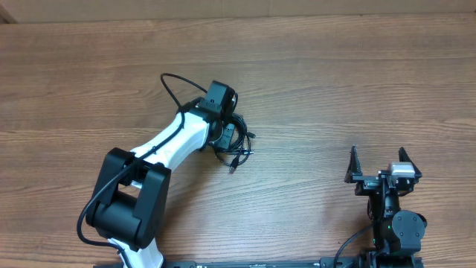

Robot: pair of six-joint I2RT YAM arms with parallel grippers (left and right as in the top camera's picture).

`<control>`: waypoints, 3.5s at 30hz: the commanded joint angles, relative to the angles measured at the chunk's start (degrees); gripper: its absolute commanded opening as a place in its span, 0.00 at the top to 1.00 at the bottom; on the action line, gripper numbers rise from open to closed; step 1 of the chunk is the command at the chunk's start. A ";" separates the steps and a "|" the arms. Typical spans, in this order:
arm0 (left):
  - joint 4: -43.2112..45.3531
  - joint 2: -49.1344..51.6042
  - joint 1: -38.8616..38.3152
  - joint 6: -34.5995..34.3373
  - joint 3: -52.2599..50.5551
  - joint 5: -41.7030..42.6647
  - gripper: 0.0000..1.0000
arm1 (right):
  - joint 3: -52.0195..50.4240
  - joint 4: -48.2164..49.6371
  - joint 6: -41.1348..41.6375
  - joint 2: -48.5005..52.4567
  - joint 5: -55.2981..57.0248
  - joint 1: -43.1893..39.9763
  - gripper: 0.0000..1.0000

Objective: Untangle cables

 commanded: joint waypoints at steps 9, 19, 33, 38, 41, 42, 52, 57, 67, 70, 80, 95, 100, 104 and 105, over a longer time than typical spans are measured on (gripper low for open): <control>-21.92 -0.76 -0.37 -7.78 19.37 2.69 0.96 | -0.61 0.26 -0.04 -0.22 0.31 -0.26 0.00; -35.71 -0.74 -1.70 -40.11 17.27 11.74 0.96 | -0.61 0.26 -0.07 -0.22 0.31 -0.26 0.00; -24.17 -0.72 -13.75 -40.33 10.08 16.39 0.47 | -0.61 0.26 -0.07 -0.22 0.31 -0.26 0.00; -25.73 -0.74 -13.05 -29.20 10.05 9.79 0.00 | -0.61 0.26 -0.07 -0.22 0.31 -0.26 0.00; -27.19 -0.72 -11.91 -28.04 10.05 -0.09 0.04 | -0.61 0.26 -0.04 -0.22 0.31 -0.26 0.00; -27.52 -0.72 -11.50 -28.09 10.05 -3.65 0.05 | -0.61 0.26 -0.07 -0.22 0.31 -0.26 0.00; -25.40 0.09 -11.61 -39.08 9.62 1.03 0.50 | -0.61 0.26 -0.04 -0.22 0.31 -0.26 0.00; -20.31 0.20 -13.64 -41.90 7.39 0.96 0.50 | -0.61 0.26 -0.07 -0.22 0.31 -0.26 0.00; -12.98 0.20 -14.51 -44.70 -0.42 -1.01 0.66 | -0.61 0.26 -0.07 -0.22 0.31 -0.26 0.00; -12.87 0.20 -14.51 -44.85 -0.55 -0.98 0.76 | -0.61 0.26 -0.04 -0.22 0.31 -0.26 0.00; -14.75 0.04 -14.47 -45.72 -0.37 9.33 0.96 | -0.61 0.26 -0.07 -0.22 0.31 -0.26 0.00; -14.60 0.07 -18.10 -68.15 -0.44 20.68 0.73 | -0.61 0.26 -0.07 -0.22 0.31 -0.26 0.00; -14.60 0.07 -17.86 -64.59 -0.44 17.86 0.83 | -0.61 0.26 -0.07 -0.22 0.31 -0.26 0.00; -14.58 0.02 -15.67 -55.30 -0.35 13.51 0.83 | -0.61 0.26 -0.07 -0.22 0.31 -0.26 0.00; -14.60 0.02 -14.67 -52.98 -0.09 13.51 0.83 | -0.61 0.26 -0.07 -0.22 0.31 -0.26 0.00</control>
